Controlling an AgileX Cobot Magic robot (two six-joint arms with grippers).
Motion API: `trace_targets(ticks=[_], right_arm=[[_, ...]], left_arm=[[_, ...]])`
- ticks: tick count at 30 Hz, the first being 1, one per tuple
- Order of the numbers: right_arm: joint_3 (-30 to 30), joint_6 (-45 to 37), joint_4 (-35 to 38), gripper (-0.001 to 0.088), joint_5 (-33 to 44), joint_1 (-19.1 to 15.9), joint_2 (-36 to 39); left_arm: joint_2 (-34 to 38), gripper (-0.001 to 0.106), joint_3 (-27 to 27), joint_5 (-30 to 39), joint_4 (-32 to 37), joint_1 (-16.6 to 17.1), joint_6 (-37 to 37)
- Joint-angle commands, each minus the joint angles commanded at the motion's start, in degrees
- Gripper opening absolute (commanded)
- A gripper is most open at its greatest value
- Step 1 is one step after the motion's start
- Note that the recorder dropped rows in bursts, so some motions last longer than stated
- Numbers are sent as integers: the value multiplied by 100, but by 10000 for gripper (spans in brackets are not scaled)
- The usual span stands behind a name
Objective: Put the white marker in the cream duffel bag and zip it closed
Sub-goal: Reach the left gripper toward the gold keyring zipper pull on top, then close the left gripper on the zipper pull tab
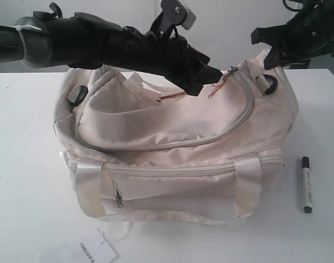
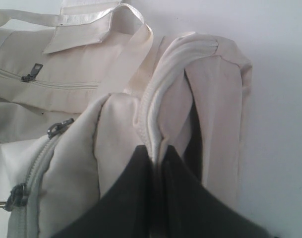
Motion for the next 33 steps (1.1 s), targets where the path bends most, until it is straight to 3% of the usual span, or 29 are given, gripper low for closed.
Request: trace_targets(ticks=[7, 16, 24, 33], right_arm=[[0, 0, 0, 0, 0, 0, 0], [0, 0, 0, 0, 0, 0, 0], [0, 0, 0, 0, 0, 0, 0], [0, 0, 0, 0, 0, 0, 0]], left_arm=[[83, 535, 0, 11, -104, 0, 0], [83, -3, 0, 162, -104, 0, 0], [83, 0, 0, 761, -137, 0, -91], [-94, 0, 0, 1644, -147, 0, -718]])
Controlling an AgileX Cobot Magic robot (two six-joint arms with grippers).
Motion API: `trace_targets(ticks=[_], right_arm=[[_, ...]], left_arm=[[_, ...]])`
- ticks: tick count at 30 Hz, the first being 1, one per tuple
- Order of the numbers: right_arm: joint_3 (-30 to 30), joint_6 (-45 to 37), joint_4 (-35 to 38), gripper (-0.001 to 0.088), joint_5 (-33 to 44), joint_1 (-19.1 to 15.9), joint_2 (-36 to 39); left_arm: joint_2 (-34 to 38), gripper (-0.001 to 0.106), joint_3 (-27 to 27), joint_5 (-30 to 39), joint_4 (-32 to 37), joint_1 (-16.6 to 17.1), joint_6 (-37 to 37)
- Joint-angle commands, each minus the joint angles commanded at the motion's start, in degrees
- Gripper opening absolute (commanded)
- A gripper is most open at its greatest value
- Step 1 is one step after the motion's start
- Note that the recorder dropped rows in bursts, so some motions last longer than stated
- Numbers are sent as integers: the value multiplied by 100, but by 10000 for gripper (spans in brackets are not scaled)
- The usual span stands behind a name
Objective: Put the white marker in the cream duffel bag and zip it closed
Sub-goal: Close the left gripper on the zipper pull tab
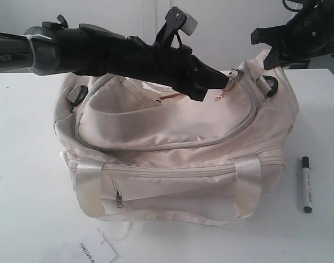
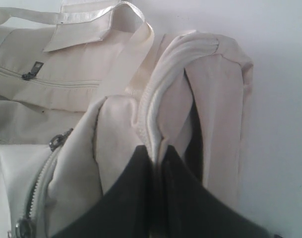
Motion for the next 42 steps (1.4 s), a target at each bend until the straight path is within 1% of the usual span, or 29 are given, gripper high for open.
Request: trace_targets(ticks=[5, 12, 15, 17, 20, 27, 32, 35, 36, 39, 42], right_arm=[[0, 48, 0, 0, -2, 0, 0], [0, 165, 0, 0, -2, 0, 0], [0, 165, 0, 0, -2, 0, 0], [0, 165, 0, 0, -2, 0, 0], [0, 165, 0, 0, -2, 0, 0], [0, 165, 0, 0, -2, 0, 0], [0, 165, 0, 0, -2, 0, 0], [0, 165, 0, 0, -2, 0, 0], [0, 165, 0, 0, -2, 0, 0], [0, 165, 0, 0, -2, 0, 0], [0, 164, 10, 0, -2, 0, 0]], left_arm=[[0, 0, 0, 161, 175, 0, -441], [0, 0, 0, 650, 175, 0, -597], [0, 0, 0, 675, 197, 0, -1282], [0, 0, 0, 687, 365, 0, -1561], [0, 0, 0, 831, 573, 0, -1779], [-120, 0, 0, 867, 983, 0, -2024], [-304, 0, 0, 765, 1129, -10, -2027], [-366, 0, 0, 637, 1209, -101, -2027], [-390, 0, 0, 547, 1280, -158, -2027], [-459, 0, 0, 101, 1809, -420, -2027], [-536, 0, 0, -510, 2316, -743, -2061]])
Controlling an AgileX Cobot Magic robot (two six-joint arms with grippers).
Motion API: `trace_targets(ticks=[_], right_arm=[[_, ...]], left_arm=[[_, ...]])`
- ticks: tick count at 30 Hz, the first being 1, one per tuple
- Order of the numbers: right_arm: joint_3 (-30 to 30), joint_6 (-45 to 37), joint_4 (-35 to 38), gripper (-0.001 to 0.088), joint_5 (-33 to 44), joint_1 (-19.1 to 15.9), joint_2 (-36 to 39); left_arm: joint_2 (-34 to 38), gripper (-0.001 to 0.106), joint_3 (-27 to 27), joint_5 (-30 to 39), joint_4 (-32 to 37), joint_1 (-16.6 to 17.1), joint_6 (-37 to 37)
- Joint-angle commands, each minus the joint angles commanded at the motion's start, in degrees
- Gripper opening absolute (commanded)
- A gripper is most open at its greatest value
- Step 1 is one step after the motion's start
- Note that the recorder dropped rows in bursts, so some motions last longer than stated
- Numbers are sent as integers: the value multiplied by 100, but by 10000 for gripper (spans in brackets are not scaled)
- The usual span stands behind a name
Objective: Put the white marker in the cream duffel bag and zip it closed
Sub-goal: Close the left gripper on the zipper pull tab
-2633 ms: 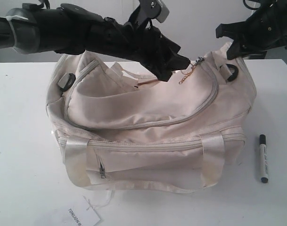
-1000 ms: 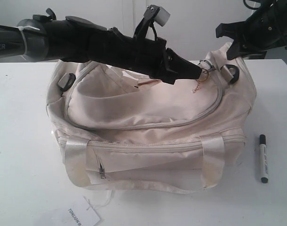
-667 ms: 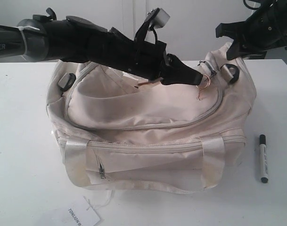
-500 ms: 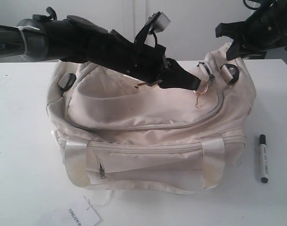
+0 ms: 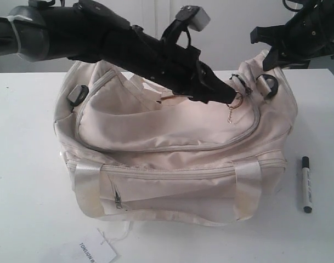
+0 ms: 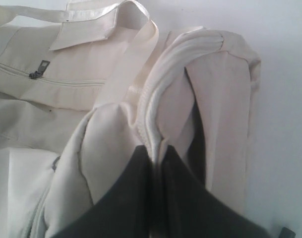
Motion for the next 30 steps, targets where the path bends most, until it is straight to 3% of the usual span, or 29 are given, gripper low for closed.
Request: trace_targets(ticks=[10, 18, 25, 30], right_arm=[[0, 0, 0, 0, 0, 0, 0], [0, 0, -5, 0, 13, 0, 70], [0, 33, -5, 4, 43, 0, 93], [0, 33, -5, 160, 218, 0, 56]], left_arm=[[-112, 0, 0, -441, 797, -397, -104], [-319, 0, 0, -625, 1374, -395, -128], [-328, 0, 0, -670, 1459, -395, -128], [-328, 0, 0, -696, 1456, -395, -118]])
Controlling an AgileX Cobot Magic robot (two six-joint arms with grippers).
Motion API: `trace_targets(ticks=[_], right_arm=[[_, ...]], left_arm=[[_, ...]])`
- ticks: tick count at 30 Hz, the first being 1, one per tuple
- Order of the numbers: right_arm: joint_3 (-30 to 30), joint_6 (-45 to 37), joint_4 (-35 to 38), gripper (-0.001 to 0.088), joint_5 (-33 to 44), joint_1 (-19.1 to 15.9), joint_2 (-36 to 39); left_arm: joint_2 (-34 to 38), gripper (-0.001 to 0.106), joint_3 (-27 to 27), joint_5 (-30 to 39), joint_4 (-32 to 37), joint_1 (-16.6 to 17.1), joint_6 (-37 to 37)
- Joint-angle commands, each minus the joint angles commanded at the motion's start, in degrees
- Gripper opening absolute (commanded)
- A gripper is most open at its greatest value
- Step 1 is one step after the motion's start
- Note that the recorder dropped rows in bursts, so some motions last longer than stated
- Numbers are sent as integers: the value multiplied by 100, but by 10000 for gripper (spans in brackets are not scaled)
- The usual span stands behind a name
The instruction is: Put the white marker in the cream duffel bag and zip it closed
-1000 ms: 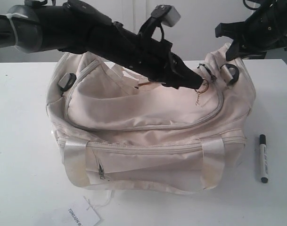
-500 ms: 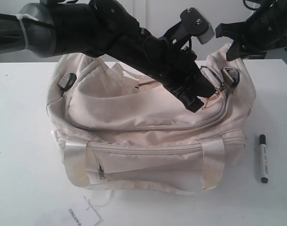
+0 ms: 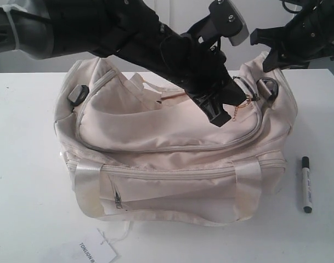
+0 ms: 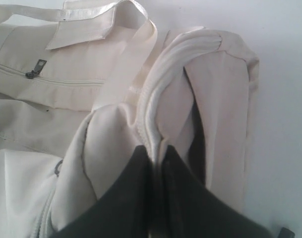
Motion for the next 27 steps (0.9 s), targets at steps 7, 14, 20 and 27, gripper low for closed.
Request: trace_targets(ticks=[7, 14, 20, 27], right_arm=[[0, 0, 0, 358, 87, 0, -192], [0, 0, 0, 361, 221, 0, -564], [0, -49, 13, 387, 549, 26, -616], [0, -309, 364, 457, 688, 137, -592]], left_arm=[[0, 0, 0, -93, 0, 0, 0], [0, 0, 0, -145, 0, 0, 0], [0, 0, 0, -144, 0, 0, 36], [0, 0, 0, -130, 14, 0, 45]])
